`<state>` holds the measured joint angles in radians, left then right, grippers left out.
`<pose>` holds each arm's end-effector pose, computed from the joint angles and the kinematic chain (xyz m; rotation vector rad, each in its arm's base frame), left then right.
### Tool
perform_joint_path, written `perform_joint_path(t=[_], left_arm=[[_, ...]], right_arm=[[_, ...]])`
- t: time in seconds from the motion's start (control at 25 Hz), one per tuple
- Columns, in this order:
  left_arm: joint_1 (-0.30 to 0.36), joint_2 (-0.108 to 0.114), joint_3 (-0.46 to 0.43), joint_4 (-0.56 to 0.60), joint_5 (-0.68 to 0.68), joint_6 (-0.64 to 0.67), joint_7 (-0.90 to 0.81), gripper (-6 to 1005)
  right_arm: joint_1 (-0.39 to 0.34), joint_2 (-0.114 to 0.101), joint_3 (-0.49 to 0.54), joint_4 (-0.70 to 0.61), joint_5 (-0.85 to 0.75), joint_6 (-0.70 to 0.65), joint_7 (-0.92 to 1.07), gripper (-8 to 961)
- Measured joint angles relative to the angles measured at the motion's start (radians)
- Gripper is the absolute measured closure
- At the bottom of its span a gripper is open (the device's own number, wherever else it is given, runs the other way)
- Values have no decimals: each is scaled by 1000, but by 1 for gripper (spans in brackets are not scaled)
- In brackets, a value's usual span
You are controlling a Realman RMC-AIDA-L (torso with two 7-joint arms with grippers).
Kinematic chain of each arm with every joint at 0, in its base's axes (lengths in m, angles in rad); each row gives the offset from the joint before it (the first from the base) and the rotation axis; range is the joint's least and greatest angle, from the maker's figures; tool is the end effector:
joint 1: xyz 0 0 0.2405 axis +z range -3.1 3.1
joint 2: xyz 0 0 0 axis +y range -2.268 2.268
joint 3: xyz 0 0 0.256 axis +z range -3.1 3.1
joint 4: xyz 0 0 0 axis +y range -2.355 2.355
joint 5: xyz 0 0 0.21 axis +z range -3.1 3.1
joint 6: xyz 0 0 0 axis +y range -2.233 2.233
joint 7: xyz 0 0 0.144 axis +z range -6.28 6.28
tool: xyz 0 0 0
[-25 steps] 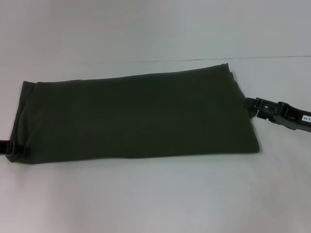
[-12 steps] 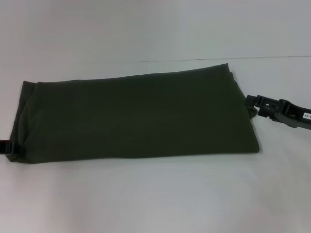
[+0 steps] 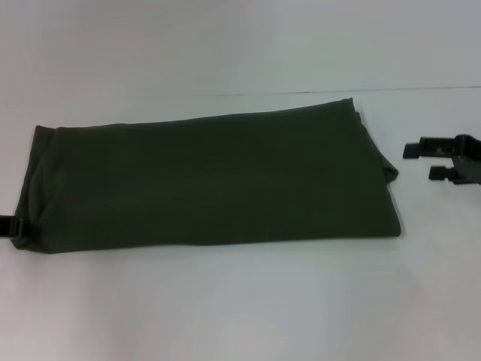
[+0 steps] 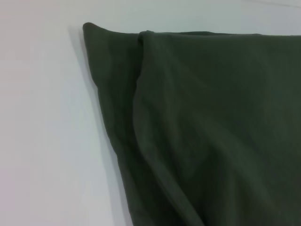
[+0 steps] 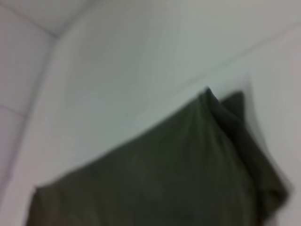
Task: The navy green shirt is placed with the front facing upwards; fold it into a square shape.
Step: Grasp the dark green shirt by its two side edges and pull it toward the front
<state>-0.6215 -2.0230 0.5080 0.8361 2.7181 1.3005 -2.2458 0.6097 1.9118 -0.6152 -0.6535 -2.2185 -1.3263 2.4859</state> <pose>-0.3415 0.3654 0.0681 -2.0969 -1.4941 0.0268 0.3091 0.3846 0.0752 -1.9616 1.8585 0.5598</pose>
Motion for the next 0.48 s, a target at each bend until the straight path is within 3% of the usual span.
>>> perform_joint_path(t=[0.08, 0.16, 0.48], left_arm=[[0, 0, -1, 0, 0, 1, 1, 967], [0, 0, -1, 0, 0, 1, 1, 967], [0, 1, -2, 3, 2, 11, 4, 968]], right_arm=[[47, -15, -21, -5, -119, -33, 74, 62], [58, -15, -26, -5, -145, -37, 89, 64], [144, 5, -136, -6, -289, -45, 181, 71]])
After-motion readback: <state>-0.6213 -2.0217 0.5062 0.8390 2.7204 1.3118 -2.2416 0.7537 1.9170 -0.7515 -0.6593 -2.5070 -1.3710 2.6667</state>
